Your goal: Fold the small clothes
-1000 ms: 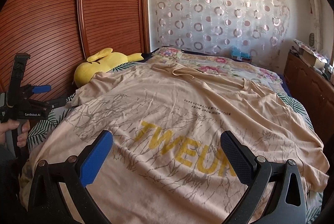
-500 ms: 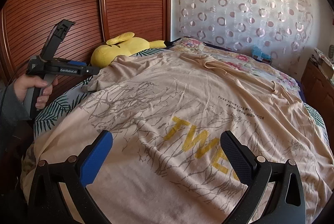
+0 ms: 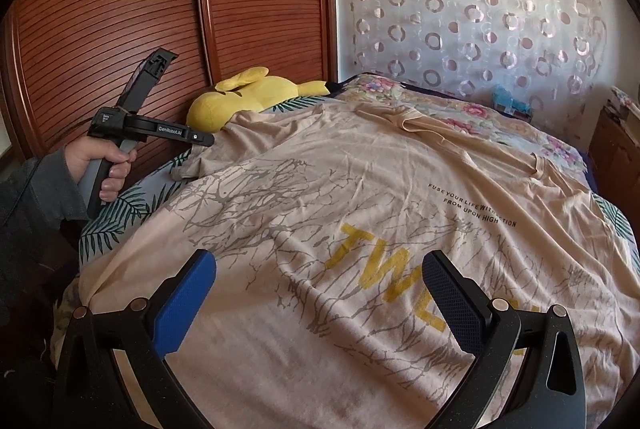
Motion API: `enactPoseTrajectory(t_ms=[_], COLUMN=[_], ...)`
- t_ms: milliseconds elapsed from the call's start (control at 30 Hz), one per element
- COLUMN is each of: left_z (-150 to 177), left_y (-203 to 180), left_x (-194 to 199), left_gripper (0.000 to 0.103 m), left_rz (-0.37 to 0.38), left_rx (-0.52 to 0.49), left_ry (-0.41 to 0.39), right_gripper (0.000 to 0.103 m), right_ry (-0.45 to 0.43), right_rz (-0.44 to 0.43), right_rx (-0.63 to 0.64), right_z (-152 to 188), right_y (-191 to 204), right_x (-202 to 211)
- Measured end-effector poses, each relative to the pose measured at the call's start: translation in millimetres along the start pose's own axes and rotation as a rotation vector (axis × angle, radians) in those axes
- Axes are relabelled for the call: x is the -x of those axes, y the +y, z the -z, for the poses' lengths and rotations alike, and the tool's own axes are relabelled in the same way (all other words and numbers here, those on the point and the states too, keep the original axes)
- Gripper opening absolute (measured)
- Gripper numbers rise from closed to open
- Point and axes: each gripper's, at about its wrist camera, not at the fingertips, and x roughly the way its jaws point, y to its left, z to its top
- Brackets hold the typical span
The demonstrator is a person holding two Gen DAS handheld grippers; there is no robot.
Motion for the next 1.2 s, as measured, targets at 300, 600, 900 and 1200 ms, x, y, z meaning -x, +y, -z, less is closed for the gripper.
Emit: enactPoseTrajectory(t_ms=[300, 600, 900, 1200], left_z=[-15, -33, -23, -3], left_y=[-22, -105, -122, -82], left_x=[30, 71, 103, 100], left_gripper=[0.003, 0.004, 0.038, 0.079], left_rz=[-0.018, 0.137, 0.204, 0.162], left_rx=[-0.084, -0.215, -0.232, -0.173], left_ry=[-0.099, -0.179, -0.255, -0.251], right_gripper=[0.103, 0.103, 0.101, 0.089], right_ry=[-0.012, -0.026, -0.008, 0.016], right_rz=[0.012, 0.062, 0.079, 0.012], right_rx=[-0.046, -0.108, -0.14, -0.053], right_z=[3, 5, 6, -33], right_y=[-11, -37, -52, -48], right_x=[3, 12, 8, -14])
